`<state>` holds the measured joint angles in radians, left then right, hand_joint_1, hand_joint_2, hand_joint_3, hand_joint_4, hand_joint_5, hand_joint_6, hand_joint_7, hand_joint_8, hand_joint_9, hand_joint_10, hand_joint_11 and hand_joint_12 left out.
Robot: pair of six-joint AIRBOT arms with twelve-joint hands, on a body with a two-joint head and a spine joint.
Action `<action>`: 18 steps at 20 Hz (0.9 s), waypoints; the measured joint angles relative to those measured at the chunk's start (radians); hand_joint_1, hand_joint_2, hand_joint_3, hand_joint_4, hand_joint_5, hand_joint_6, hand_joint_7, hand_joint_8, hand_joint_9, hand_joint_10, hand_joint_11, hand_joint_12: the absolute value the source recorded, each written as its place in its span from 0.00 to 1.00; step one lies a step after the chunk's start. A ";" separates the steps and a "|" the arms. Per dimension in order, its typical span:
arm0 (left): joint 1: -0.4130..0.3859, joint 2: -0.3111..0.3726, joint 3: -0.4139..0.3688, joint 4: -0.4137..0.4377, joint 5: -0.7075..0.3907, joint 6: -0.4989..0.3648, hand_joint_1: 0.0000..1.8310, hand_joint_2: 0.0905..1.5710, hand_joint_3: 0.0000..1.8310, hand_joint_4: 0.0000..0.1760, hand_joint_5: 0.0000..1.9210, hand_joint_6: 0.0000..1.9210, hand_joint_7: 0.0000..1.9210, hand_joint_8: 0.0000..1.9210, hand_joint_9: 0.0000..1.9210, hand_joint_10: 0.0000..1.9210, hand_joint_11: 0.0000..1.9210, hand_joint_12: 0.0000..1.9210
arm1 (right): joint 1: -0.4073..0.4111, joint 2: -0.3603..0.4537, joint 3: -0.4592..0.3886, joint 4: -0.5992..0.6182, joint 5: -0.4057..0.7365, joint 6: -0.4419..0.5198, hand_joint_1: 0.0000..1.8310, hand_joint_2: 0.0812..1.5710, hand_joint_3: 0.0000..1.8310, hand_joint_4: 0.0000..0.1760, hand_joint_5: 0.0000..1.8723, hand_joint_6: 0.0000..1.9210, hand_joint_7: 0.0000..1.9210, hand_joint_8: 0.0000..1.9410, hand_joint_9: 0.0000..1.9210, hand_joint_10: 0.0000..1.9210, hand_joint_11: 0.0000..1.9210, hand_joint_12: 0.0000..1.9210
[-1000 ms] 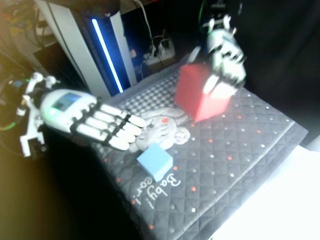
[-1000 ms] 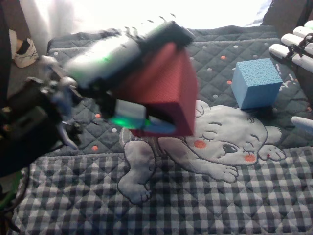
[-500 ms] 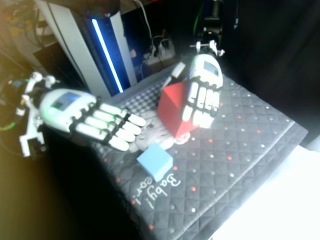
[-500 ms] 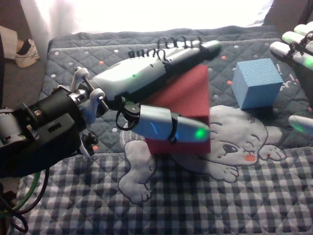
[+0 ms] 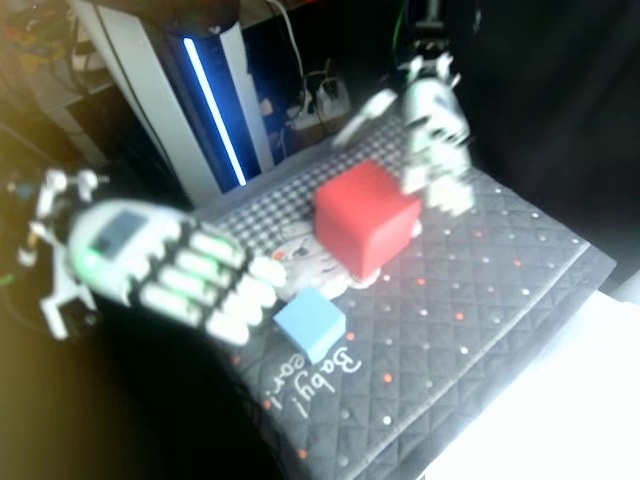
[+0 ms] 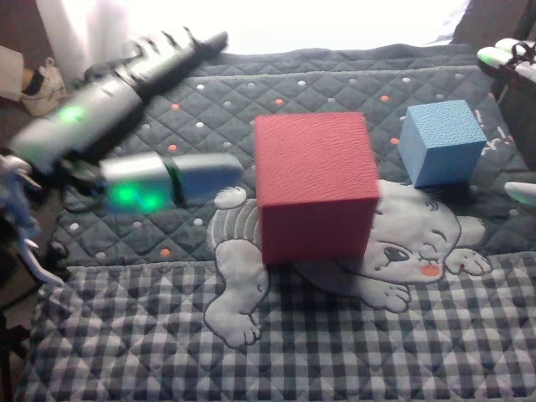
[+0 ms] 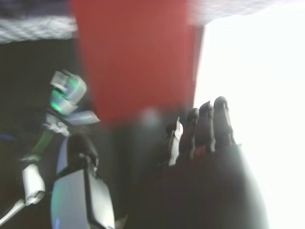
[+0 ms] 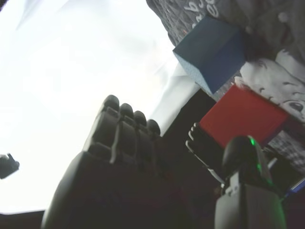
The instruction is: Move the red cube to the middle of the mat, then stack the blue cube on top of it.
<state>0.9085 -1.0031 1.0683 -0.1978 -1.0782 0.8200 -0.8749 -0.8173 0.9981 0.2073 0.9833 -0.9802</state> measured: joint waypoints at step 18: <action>0.164 0.034 -0.056 -0.168 -0.281 0.022 0.30 0.72 0.00 0.50 0.07 0.00 0.00 0.00 0.00 0.00 0.03 0.02 | 0.266 -0.204 0.190 -0.037 -0.377 -0.026 0.81 0.59 0.32 0.10 0.66 1.00 0.69 1.00 0.75 1.00 0.81 1.00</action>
<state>1.0729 -0.9695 1.0126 -0.3660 -1.3594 0.8417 -0.6094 -1.0210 1.1877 0.1699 0.6060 -1.0058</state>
